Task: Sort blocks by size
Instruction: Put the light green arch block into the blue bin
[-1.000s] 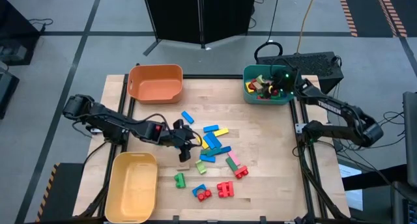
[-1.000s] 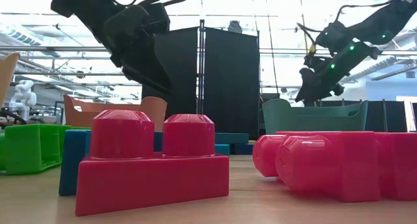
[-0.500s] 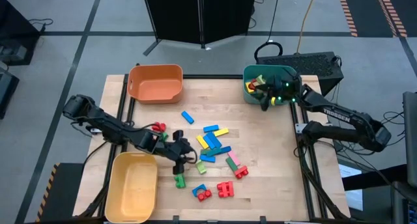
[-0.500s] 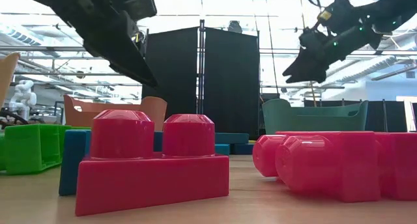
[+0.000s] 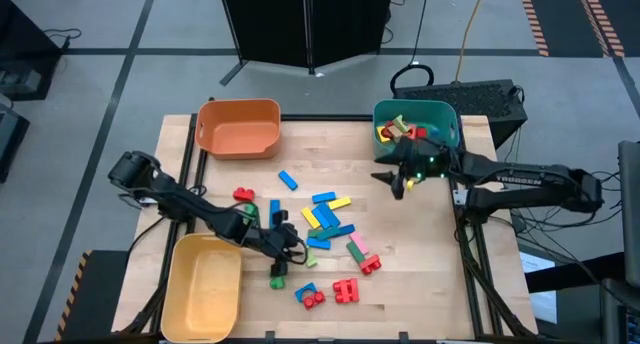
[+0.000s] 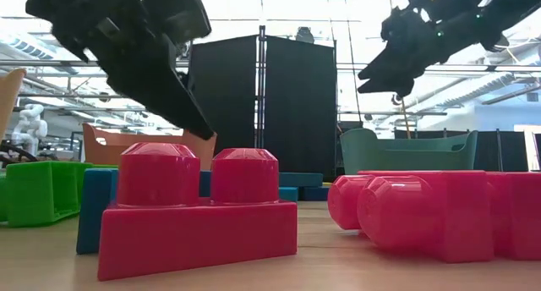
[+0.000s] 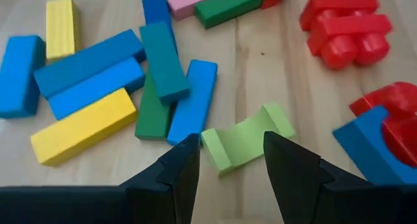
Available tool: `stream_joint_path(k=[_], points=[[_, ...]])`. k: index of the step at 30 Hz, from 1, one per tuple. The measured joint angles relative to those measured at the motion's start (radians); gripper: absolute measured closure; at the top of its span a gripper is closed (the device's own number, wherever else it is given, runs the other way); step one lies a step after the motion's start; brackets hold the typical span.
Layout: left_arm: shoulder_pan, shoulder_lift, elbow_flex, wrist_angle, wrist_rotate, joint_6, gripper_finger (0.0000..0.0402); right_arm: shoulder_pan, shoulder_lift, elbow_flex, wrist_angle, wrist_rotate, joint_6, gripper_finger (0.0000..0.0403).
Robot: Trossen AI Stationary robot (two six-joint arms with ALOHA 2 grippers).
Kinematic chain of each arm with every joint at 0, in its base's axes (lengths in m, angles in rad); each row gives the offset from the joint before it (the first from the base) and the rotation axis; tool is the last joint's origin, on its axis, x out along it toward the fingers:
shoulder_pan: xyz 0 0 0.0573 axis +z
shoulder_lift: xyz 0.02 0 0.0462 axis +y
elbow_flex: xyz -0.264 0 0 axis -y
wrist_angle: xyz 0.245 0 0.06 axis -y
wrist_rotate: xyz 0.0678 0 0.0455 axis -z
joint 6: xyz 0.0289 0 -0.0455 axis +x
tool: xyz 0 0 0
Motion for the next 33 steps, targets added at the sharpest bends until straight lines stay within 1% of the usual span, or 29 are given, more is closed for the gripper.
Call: stream_joint_path(k=[5,11,18,22,24,26,31,33], points=[[0.005,0.042,0.0,0.012,-0.002,-0.073,0.0235,0.091,0.0,0.0,0.008,0.103,0.016,0.0177],[0.02,0.08,0.0,0.014,-0.01,-0.155,0.0235,0.175,0.02,0.0,0.013,0.189,0.054,0.0177],[0.029,0.165,-0.001,0.089,0.009,-0.161,0.0235,0.241,0.091,0.0,0.086,0.196,0.07,0.0177],[0.03,0.182,-0.001,0.116,0.017,-0.161,0.024,0.261,0.136,0.0,0.144,0.196,0.068,0.0177],[0.029,0.182,-0.001,0.119,0.018,-0.161,0.0253,0.268,0.159,0.0,0.166,0.196,0.068,0.0177],[0.029,0.182,-0.001,0.121,0.02,-0.161,0.0276,0.274,0.175,0.0,0.174,0.196,0.068,0.0177],[0.031,0.182,0.0,0.124,0.019,-0.161,0.0359,0.287,0.215,0.0,0.185,0.196,0.07,0.0177],[0.035,0.181,0.0,0.128,0.021,-0.161,0.0384,0.296,0.233,0.0,0.207,0.196,0.071,0.0177]])
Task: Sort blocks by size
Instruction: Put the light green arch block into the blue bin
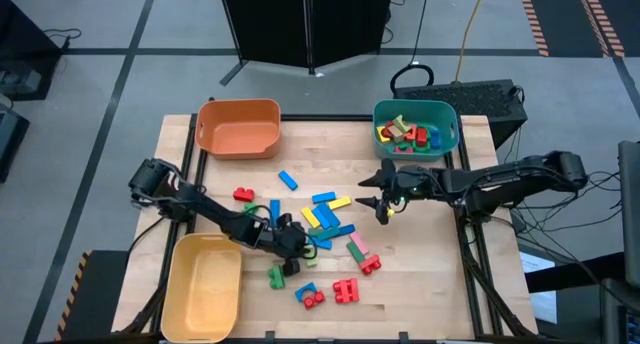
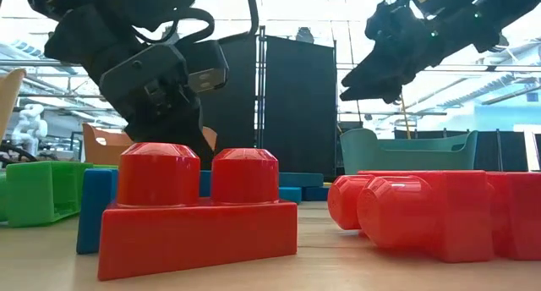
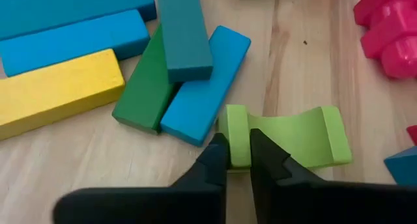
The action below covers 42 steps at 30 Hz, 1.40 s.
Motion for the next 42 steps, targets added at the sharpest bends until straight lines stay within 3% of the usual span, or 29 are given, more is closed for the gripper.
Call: stream_joint_path(k=[17,26,31,37,42], points=[[0.029,-0.05,-0.003,0.056,0.002,0.064,0.0385,0.133,0.202,0.0,0.274,-0.014,-0.137,0.0177],[0.097,-0.155,-0.002,0.12,-0.001,0.066,0.0385,0.225,0.208,0.0,0.33,-0.013,-0.408,0.0177],[0.151,-0.16,-0.002,0.158,0.071,0.017,0.0385,0.278,0.208,0.0,0.343,-0.001,-0.547,0.0177],[0.211,-0.16,-0.002,0.166,0.127,-0.067,0.0385,0.331,0.208,0.0,0.347,0.122,-0.675,0.0177],[0.251,-0.16,-0.002,0.168,0.162,-0.114,0.0385,0.341,0.208,0.0,0.345,0.152,-0.782,0.0177]])
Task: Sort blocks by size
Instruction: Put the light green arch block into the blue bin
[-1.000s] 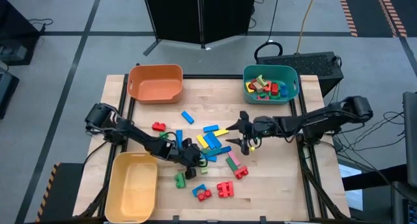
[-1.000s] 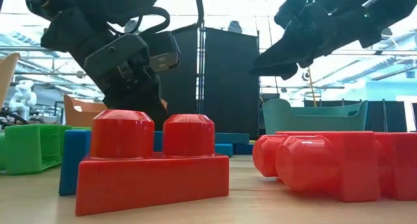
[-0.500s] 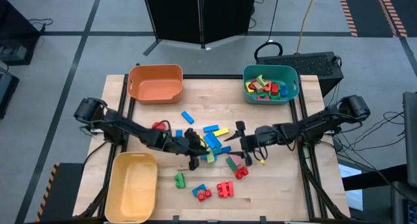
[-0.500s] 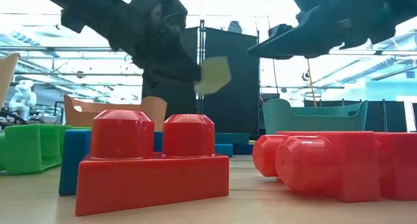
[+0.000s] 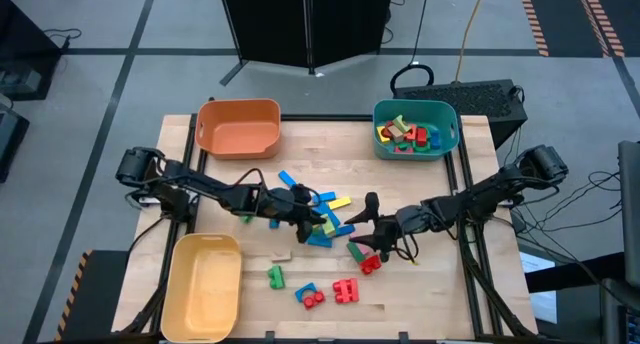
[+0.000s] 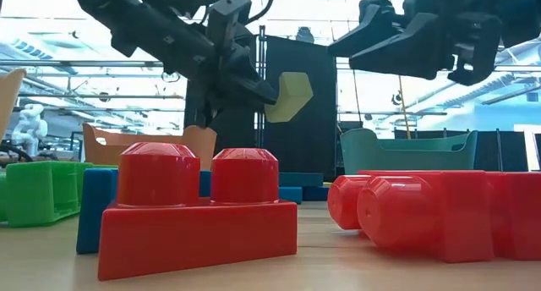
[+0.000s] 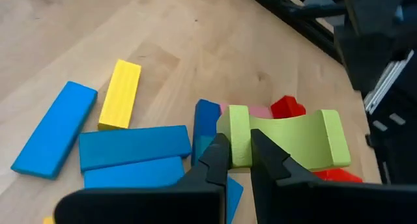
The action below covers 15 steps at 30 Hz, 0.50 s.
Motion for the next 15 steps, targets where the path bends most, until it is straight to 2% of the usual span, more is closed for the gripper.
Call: stream_joint_path(k=[8,15], points=[[0.056,0.0,0.0,0.005,0.049,-0.072,0.0385,-0.005,0.0,0.0,0.0,0.006,-0.147,0.0177],[0.099,0.0,0.0,0.061,0.051,-0.187,0.0384,-0.055,0.0,0.0,0.025,0.001,-0.24,0.0177]])
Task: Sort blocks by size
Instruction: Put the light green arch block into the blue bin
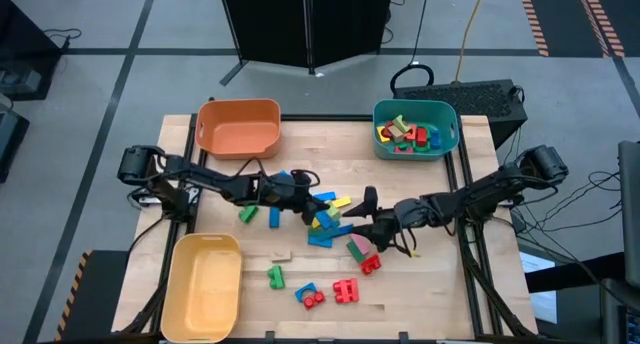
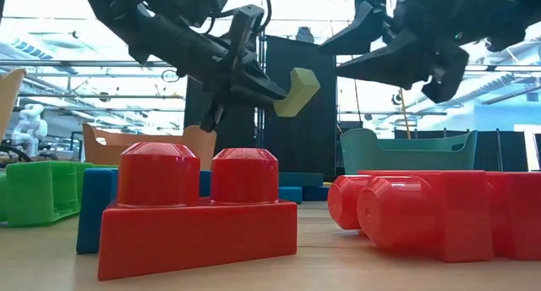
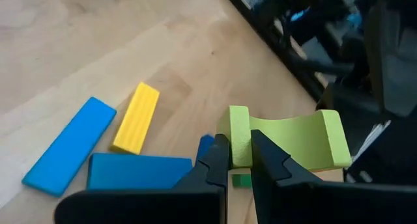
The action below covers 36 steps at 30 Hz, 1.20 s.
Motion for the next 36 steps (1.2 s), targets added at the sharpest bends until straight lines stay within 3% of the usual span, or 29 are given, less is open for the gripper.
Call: stream_joint_path(k=[12,23,36], points=[[0.04,0.0,0.014,0.015,0.033,-0.067,0.0384,-0.073,0.0,0.0,0.01,-0.012,-0.136,0.0177],[0.041,0.0,0.045,0.011,0.054,-0.067,0.0384,-0.128,0.001,0.027,0.021,-0.082,-0.086,0.0177],[0.041,0.001,0.045,-0.02,0.061,-0.065,0.0384,-0.128,0.143,0.128,-0.037,-0.105,-0.098,0.0185]])
